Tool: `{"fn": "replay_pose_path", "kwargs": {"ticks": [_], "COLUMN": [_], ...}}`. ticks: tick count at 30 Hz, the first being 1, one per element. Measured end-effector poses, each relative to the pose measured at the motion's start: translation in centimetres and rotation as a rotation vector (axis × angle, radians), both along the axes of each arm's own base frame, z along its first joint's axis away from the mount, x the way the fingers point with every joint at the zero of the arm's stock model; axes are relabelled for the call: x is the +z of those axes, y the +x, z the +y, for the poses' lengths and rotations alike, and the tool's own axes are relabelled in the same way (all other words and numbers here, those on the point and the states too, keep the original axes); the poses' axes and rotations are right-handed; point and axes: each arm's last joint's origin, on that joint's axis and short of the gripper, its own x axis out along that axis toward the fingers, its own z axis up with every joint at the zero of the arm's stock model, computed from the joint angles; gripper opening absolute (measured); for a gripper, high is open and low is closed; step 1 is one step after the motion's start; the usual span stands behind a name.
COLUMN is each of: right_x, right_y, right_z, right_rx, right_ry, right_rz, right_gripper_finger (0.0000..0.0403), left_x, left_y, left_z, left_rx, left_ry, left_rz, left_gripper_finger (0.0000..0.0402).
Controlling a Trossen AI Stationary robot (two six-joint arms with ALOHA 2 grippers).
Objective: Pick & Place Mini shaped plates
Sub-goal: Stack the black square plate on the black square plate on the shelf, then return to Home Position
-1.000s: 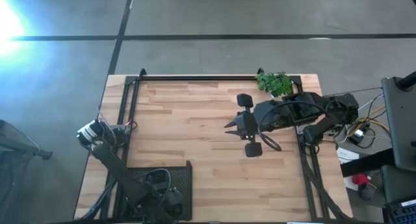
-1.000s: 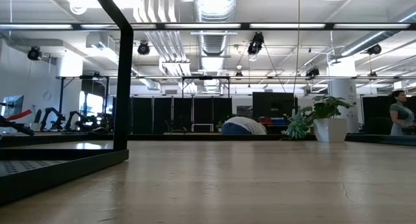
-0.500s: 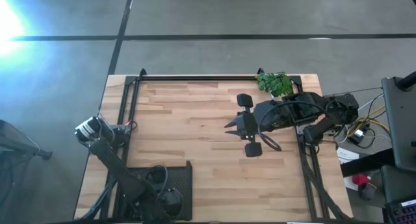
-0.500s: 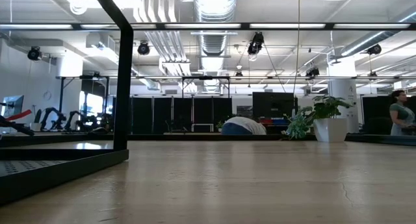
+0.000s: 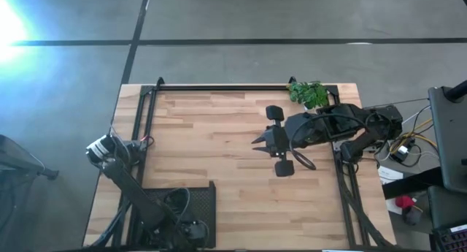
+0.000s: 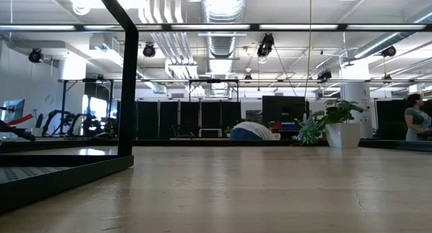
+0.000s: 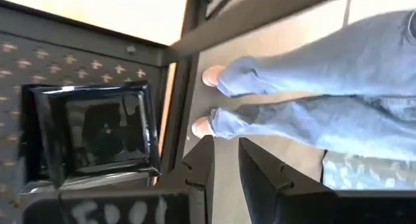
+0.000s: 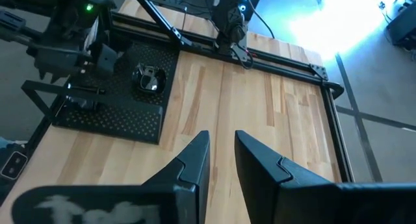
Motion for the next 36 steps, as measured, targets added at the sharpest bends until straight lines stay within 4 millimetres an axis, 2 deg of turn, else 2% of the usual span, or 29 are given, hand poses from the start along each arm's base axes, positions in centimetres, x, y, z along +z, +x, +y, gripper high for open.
{"fn": "replay_pose_path", "kwargs": {"ticks": [14,28,36], "right_x": [0.0,0.0,0.0], "right_y": [0.0,0.0,0.0], "right_z": [0.0,0.0,0.0], "right_rx": [0.019,0.018,0.018], "right_ry": [-0.028,-0.027,-0.027], "right_rz": [0.003,0.000,0.000], "right_gripper_finger": [0.0068,0.0068,0.0068], "left_x": [-2.7,-3.3,-1.6], "left_y": [0.1,-0.2,-0.5], "left_z": [-0.6,0.6,0.9], "left_rx": [0.026,0.150,0.146], "left_ry": [-0.001,0.087,0.048], "left_rz": [0.114,0.201,0.172], "left_gripper_finger": [0.0061,0.0061,0.0061]}}
